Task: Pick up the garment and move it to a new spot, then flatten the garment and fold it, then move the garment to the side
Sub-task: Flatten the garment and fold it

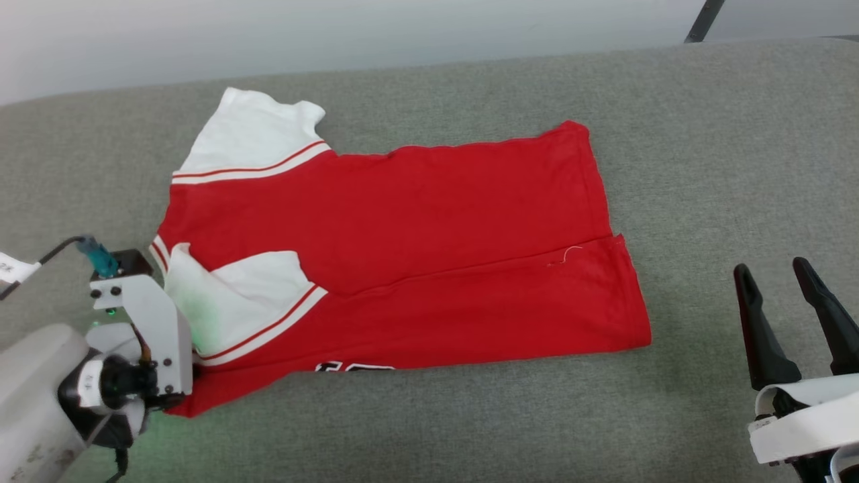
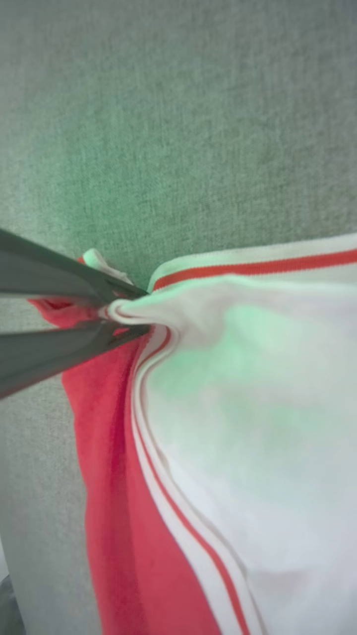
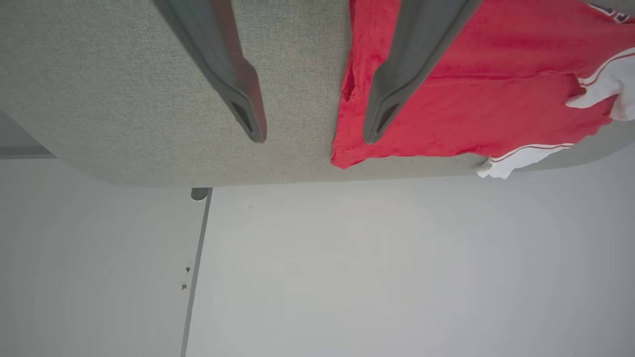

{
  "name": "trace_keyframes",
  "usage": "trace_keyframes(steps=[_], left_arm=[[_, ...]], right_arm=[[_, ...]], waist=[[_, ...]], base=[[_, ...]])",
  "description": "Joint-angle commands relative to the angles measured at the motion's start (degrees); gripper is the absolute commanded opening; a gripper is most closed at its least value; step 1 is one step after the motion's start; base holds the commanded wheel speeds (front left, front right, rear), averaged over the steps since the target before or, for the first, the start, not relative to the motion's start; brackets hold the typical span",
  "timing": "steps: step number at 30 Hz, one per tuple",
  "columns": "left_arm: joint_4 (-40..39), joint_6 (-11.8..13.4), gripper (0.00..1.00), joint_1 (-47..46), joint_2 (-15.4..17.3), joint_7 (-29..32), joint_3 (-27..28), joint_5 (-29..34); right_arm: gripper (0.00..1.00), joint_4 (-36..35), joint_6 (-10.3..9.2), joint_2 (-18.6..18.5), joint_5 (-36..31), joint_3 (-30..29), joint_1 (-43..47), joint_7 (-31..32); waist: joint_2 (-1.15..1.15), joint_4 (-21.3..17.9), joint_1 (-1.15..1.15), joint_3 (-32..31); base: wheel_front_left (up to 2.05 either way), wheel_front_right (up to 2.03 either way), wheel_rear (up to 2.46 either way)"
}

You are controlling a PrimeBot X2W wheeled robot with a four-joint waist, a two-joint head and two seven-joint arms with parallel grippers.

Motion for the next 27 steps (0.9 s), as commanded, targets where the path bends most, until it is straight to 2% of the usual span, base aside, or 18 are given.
trace_keyframes(steps=[1, 8, 17, 27], left_arm=[[1.2, -0.3, 0.0, 0.62, -1.39, -1.03, 0.02, -0.34], [1.78, -0.75, 0.0, -0.85, -2.07, -2.21, 0.55, 0.55], [1.78, -2.39, 0.0, -4.12, -5.47, -2.41, 0.23, 2.19], [3.19, -3.63, 0.0, -7.15, -8.62, -3.15, -0.07, 3.97]], right_arm=[[1.0, 0.12, -0.06, 0.4, 0.6, -0.49, -0.3, 1.05], [1.0, 1.83, -0.06, 0.38, 2.22, -0.56, -1.44, 9.54], [1.0, 7.53, -0.06, -2.29, 1.58, 1.18, -5.5, 21.02], [1.0, 13.1, -0.06, -1.76, 1.65, 1.1, -8.43, 32.07]], waist=[[0.0, 0.49, 0.0, -0.09], [0.0, 2.4, 0.0, 0.12], [0.0, 6.13, 0.0, 2.97], [0.0, 9.16, 0.0, 6.23]], base=[[0.0, 0.0, 0.0], [0.0, 0.0, 0.0], [0.0, 0.0, 0.0], [0.0, 0.0, 0.0]])
